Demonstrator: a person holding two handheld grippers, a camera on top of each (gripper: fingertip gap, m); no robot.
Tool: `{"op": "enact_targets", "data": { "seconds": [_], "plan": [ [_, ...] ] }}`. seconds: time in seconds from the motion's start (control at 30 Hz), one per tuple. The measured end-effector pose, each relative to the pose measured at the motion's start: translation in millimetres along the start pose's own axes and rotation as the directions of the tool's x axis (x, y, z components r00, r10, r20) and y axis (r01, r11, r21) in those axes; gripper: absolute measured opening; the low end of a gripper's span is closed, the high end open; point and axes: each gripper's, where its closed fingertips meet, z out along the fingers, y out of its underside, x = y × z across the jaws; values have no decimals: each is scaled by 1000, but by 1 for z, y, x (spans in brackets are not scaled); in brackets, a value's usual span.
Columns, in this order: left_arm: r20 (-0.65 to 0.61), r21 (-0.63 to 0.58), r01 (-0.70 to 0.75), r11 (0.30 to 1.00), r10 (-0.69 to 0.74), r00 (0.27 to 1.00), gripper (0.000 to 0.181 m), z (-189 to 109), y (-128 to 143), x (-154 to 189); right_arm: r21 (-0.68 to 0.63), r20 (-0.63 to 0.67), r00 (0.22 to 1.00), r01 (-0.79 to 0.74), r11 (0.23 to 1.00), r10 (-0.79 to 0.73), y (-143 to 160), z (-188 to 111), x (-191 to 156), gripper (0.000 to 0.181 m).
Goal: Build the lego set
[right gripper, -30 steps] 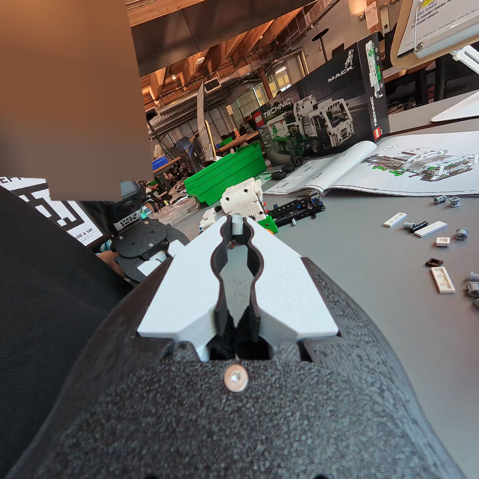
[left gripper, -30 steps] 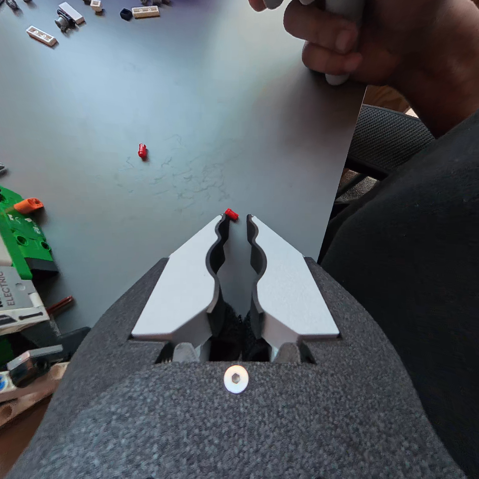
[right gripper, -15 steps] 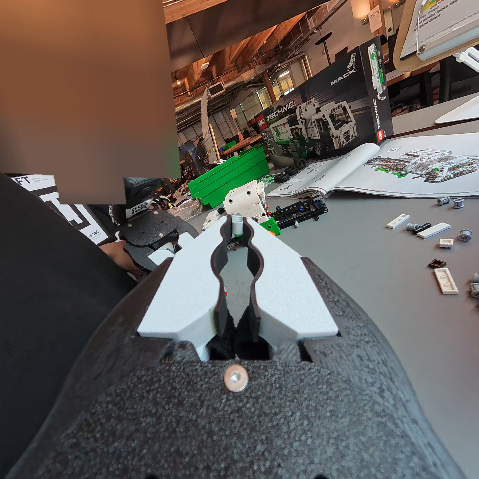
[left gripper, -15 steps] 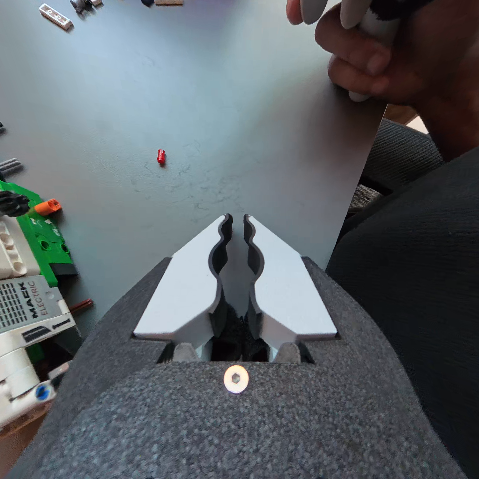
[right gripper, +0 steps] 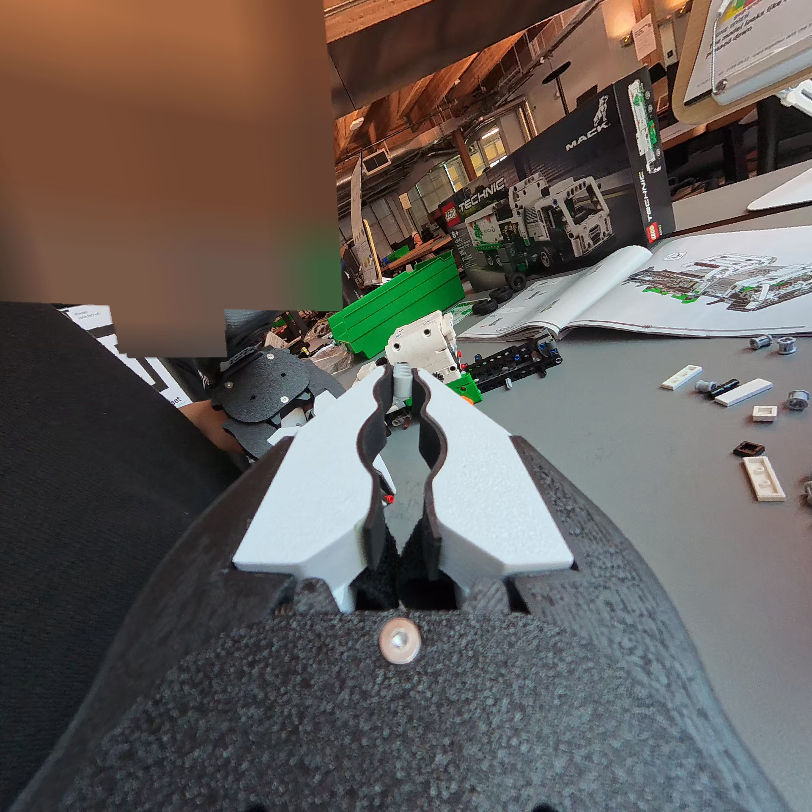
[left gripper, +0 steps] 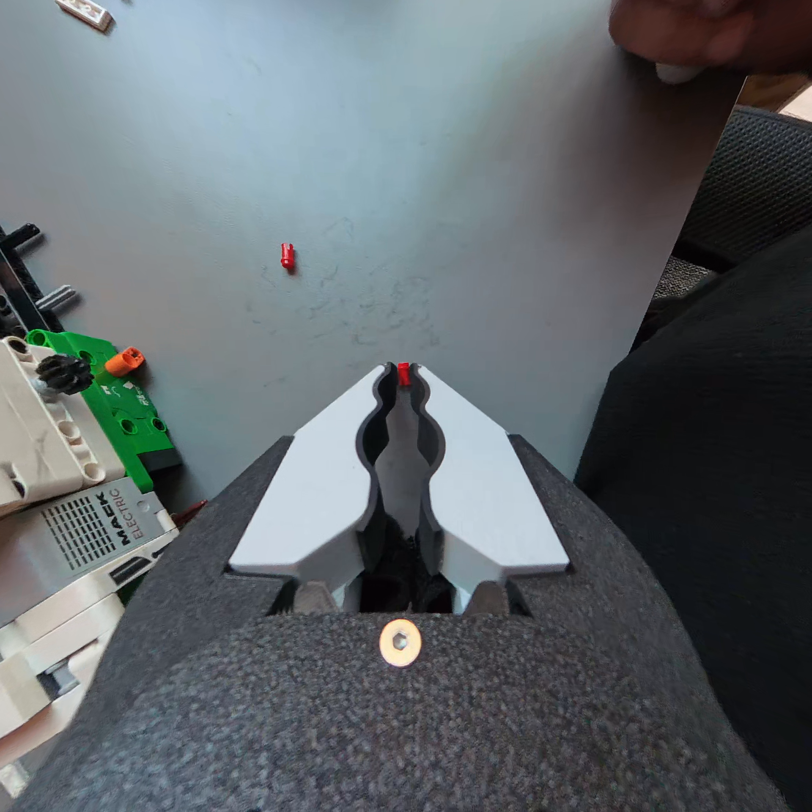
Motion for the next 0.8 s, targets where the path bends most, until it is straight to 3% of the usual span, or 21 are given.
{"op": "enact_targets", "data": {
  "seconds": [0.4,0.57,0.63,0.7,0.8],
  "plan": [
    [-22,16,-72,997,72,997,4,5,-8,7,-10,5,1000,3,1000,-3,2,1,-1,6],
    [35,33,-110,993,109,993,4,1,-12,-1,-15,3,1000,4,1000,-4,3,2,-1,6],
    [67,151,-84,985,74,995,4,-10,-30,-9,-31,-1,1000,6,999,-6,5,4,-1,6],
    [33,381,32,924,-48,998,4,-36,-65,-18,-76,-11,1000,11,997,-12,12,10,0,7],
    [-244,671,327,666,-218,945,3,-85,-116,-26,-122,17,999,-26,992,28,22,31,-9,7]
  ]
}}
